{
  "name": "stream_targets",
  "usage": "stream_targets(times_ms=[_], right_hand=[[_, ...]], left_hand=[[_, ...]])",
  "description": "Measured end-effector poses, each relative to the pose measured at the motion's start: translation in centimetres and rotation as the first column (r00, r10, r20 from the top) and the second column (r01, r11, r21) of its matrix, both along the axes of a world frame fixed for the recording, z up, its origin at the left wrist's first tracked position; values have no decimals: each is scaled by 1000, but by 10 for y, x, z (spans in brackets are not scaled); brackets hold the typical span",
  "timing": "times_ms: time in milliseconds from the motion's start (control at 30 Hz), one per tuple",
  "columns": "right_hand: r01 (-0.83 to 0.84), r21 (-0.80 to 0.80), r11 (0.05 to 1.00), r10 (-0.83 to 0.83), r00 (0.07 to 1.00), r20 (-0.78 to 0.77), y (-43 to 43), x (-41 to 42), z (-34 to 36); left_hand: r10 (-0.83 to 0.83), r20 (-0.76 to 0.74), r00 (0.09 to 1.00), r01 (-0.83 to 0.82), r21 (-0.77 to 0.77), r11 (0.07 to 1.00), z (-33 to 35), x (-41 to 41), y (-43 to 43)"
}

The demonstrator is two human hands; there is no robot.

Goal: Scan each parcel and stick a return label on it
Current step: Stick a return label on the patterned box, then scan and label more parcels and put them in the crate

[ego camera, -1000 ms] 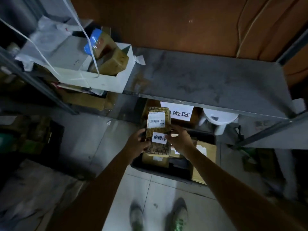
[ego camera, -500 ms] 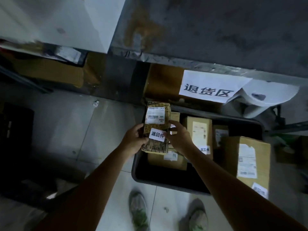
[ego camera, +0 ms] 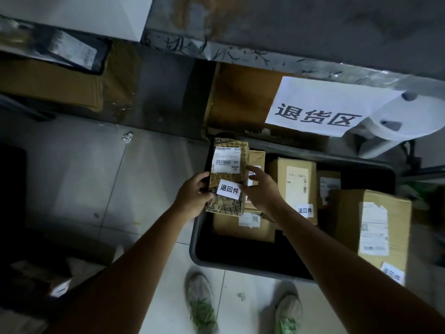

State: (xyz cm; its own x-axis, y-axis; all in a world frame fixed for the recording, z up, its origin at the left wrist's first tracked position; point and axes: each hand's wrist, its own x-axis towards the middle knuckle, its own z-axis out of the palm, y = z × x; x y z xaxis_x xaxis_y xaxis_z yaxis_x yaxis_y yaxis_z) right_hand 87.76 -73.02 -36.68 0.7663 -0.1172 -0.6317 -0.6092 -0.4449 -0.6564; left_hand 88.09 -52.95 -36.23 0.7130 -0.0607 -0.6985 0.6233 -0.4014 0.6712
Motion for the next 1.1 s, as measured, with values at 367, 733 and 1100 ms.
stream_targets(times_ms=[367,733,1100], right_hand=[[-410,-294,863,382,912,-151,-52,-5,199],[-113,-565,817,165,986,40,-184,-98,523],[152,-718,679,-37,984,173,-314,-331,727]], left_hand=[[-585,69,808,510,416,753,190,14,-12],[-861,295,414,618,604,503,502,15,-152],[-890,447,90,636,662,396,705,-146,-329]])
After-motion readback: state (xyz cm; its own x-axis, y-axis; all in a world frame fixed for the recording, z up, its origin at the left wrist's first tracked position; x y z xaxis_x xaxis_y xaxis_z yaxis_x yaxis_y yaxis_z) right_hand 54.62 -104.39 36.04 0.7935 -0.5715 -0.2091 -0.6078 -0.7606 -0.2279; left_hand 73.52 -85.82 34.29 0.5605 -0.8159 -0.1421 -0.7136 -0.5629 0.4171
